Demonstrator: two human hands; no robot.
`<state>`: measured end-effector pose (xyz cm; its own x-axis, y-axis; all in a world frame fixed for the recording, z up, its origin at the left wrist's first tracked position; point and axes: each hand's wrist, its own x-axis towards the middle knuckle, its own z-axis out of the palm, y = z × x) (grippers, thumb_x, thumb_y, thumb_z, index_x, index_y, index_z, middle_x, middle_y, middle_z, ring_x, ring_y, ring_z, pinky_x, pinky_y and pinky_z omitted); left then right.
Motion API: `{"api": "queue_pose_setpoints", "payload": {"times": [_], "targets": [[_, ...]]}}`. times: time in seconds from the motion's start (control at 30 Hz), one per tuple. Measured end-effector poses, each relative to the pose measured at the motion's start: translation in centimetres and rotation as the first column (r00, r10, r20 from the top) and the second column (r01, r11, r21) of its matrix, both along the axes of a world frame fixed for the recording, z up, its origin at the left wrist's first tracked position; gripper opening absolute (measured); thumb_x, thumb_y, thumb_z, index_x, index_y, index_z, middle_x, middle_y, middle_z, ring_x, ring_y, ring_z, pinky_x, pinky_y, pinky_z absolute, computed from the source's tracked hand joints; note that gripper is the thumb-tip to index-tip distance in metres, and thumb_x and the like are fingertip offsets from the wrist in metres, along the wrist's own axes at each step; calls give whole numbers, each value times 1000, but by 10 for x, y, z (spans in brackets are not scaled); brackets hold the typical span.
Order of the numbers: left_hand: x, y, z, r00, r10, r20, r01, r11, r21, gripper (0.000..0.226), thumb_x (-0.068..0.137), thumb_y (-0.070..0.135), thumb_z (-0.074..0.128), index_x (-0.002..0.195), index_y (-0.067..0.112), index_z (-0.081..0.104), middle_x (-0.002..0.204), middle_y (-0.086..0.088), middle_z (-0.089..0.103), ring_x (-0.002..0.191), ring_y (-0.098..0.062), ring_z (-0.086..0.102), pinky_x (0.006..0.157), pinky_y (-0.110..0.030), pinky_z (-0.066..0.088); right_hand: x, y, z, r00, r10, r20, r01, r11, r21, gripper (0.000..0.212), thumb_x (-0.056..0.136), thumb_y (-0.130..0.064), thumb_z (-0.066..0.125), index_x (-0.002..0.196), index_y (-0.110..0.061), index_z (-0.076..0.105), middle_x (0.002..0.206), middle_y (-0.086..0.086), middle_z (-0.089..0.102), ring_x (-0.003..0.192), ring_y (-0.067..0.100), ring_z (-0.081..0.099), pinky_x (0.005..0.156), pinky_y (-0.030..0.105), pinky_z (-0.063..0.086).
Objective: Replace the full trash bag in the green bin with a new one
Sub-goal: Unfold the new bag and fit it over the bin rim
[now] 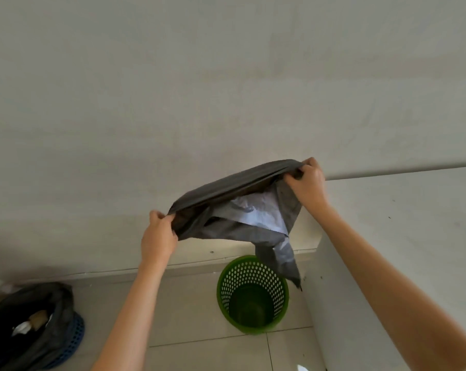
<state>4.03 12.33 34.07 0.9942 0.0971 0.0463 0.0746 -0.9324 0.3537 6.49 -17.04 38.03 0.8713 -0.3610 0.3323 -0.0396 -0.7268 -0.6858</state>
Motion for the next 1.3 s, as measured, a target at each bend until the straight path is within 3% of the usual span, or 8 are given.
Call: {"api": "queue_pose_setpoints", "payload": {"times": [0.3,0.5,0.7,0.9,1.07,1.13,1.23,1.3], "targets": [[0,-63,29,950,-170,261,188,981,-45,59,75,33,68,116,1,41,123,-23,50,115,-39,51,91,-47,45,-18,54,30,794,577,-193,-607,772,-189,19,77,12,47,85,4,63,83,11,56,81,23,47,68,32,37],[22,-37,53,922,-374,-100,352,917,-185,23,94,9,44,106,5,63,95,-11,66,93,-22,61,68,-26,44,-12,5,-7,954,263,-145,-292,702,-650,6,70,4,65,71,1,70,85,18,60,90,39,56,55,37,52],[15,-51,80,819,-502,-278,429,857,-286,24,95,17,46,106,6,64,72,-8,60,61,-17,54,51,-12,33,-12,-7,-49,949,32,-314,-188,857,-480,28,87,1,48,113,0,57,120,20,46,115,35,42,89,38,47],[24,0,91,928,34,370,20,990,-142,34,84,-6,45,110,4,63,109,-29,62,104,-42,57,87,-43,43,-4,-51,-32,941,-117,-318,32,965,-260,25,84,6,43,102,15,58,112,34,55,103,46,55,88,48,45],[-13,-13,75,371,26,928,115,991,-73,27,93,1,36,104,5,60,109,-17,50,105,-32,45,93,-39,37,-20,-31,33,886,-297,355,332,943,-39,29,82,8,40,105,15,56,119,30,48,110,37,46,96,33,33],[-34,-16,17,517,-226,826,294,953,77,27,96,6,35,105,10,59,110,-13,58,107,-31,52,96,-30,33,-41,-24,-7,912,-208,355,312,911,-270,34,76,10,48,109,16,56,119,36,51,114,45,47,103,42,36],[-53,8,-85,841,-520,153,498,852,160,36,78,-2,44,98,16,67,99,-6,71,97,-21,68,88,-26,45,-73,-29,-103,830,32,-557,-304,864,-402,39,84,-2,47,122,-1,56,131,23,49,119,39,48,105,44,38],[-58,29,-98,918,-370,-143,377,926,27,39,81,-9,43,104,11,67,113,-6,65,112,-22,58,96,-27,41,-90,-40,-124,721,-2,-693,-274,917,-288,32,88,-8,44,116,-3,59,128,14,50,117,31,47,103,38,38]]}}
